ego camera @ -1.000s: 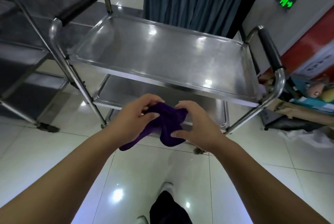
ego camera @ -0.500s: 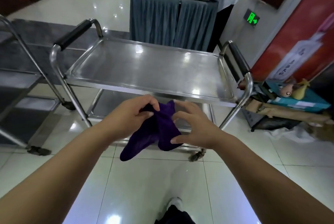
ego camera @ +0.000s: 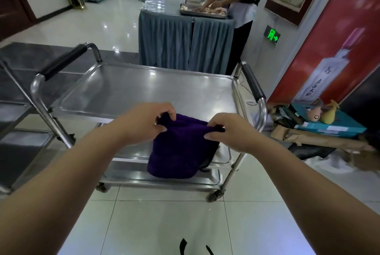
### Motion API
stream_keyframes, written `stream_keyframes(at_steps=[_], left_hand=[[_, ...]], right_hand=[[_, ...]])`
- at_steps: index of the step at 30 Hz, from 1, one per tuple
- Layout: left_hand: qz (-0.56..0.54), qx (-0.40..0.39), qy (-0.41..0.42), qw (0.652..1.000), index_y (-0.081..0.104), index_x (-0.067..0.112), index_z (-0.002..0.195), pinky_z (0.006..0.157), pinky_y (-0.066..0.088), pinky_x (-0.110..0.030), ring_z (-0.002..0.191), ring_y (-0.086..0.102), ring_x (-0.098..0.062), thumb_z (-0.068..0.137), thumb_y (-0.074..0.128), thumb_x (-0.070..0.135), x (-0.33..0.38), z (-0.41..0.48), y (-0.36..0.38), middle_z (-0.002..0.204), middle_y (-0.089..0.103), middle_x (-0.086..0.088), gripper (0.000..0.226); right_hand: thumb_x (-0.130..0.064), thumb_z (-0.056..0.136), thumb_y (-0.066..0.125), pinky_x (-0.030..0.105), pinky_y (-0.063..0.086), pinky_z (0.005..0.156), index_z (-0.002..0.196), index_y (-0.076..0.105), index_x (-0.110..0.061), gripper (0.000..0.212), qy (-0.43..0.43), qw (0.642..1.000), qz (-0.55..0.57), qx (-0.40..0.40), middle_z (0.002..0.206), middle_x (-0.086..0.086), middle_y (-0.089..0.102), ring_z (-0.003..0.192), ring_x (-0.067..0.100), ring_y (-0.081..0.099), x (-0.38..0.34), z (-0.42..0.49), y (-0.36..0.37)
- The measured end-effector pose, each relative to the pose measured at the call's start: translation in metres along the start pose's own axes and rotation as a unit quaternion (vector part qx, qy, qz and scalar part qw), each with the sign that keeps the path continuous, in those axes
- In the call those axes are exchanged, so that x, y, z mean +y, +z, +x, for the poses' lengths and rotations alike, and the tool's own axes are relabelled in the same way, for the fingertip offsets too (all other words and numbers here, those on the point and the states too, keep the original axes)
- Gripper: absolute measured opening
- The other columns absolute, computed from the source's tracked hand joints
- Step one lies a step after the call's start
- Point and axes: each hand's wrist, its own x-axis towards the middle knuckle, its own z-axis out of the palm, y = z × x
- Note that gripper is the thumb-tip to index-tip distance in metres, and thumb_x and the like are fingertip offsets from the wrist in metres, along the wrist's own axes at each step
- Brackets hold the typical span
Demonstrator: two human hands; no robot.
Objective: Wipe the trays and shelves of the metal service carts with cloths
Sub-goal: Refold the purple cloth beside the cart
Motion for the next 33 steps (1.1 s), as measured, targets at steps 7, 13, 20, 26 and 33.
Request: stream_keyframes(at_steps=[7, 13, 20, 26, 33], left_hand=[[-0.048, 0.057, -0.031, 0.997, 0.052, 0.049, 0.081, 0.068, 0.050, -0.020, 0.072, 0.062, -0.006, 0.071, 0.078, 0.015, 0.017, 0.051, 0.030, 0.087, 0.060, 0.015, 0.044], [-0.053, 0.070, -0.047, 0.995, 0.057, 0.041, 0.077, 0.061, 0.048, -0.023, 0.066, 0.061, -0.006, 0.065, 0.081, 0.039, 0.032, 0.087, 0.048, 0.076, 0.064, 0.013, 0.026], [-0.070, 0.159, -0.006, 0.985, 0.051, 0.041, 0.070, 0.056, 0.036, -0.008, 0.067, 0.055, 0.003, 0.080, 0.070, 0.032, 0.063, 0.123, 0.072, 0.072, 0.059, 0.016, 0.022], [-0.133, 0.134, 0.024, 0.982, 0.054, 0.038, 0.072, 0.058, 0.043, -0.006, 0.073, 0.059, 0.002, 0.079, 0.071, 0.027, 0.074, 0.156, 0.088, 0.075, 0.063, 0.014, 0.022], [-0.101, 0.136, 0.072, 0.983, 0.054, 0.043, 0.076, 0.066, 0.039, 0.001, 0.081, 0.056, 0.010, 0.081, 0.069, 0.025, 0.081, 0.208, 0.082, 0.075, 0.061, 0.024, 0.024]], right_hand=[[-0.023, 0.090, 0.061, 0.021, 0.046, 0.063, 0.084, 0.062, -0.026, 0.007, 0.014, 0.999, 0.024, 0.035, 0.081, -0.010, 0.063, 0.076, 0.007, 0.059, 0.032, 0.006, -0.051], [-0.017, 0.089, 0.062, 0.011, 0.045, 0.057, 0.086, 0.065, -0.029, 0.013, 0.013, 0.997, 0.068, 0.040, 0.080, -0.013, 0.064, 0.071, -0.003, 0.060, 0.064, 0.001, -0.078], [-0.014, 0.087, 0.064, 0.014, 0.045, 0.057, 0.083, 0.056, -0.036, 0.024, 0.056, 0.998, 0.002, 0.024, 0.086, -0.013, 0.062, 0.078, 0.005, 0.061, 0.110, 0.005, -0.099], [-0.004, 0.085, 0.061, 0.016, 0.050, 0.060, 0.122, 0.044, -0.039, 0.053, 0.084, 0.995, 0.044, 0.022, 0.098, -0.015, 0.059, 0.088, 0.004, 0.058, 0.133, 0.020, -0.112], [-0.042, 0.089, 0.059, 0.023, 0.051, 0.067, 0.113, 0.058, -0.036, 0.025, 0.074, 0.997, 0.007, -0.018, 0.092, -0.016, 0.055, 0.085, 0.007, 0.058, 0.138, 0.061, -0.116]])
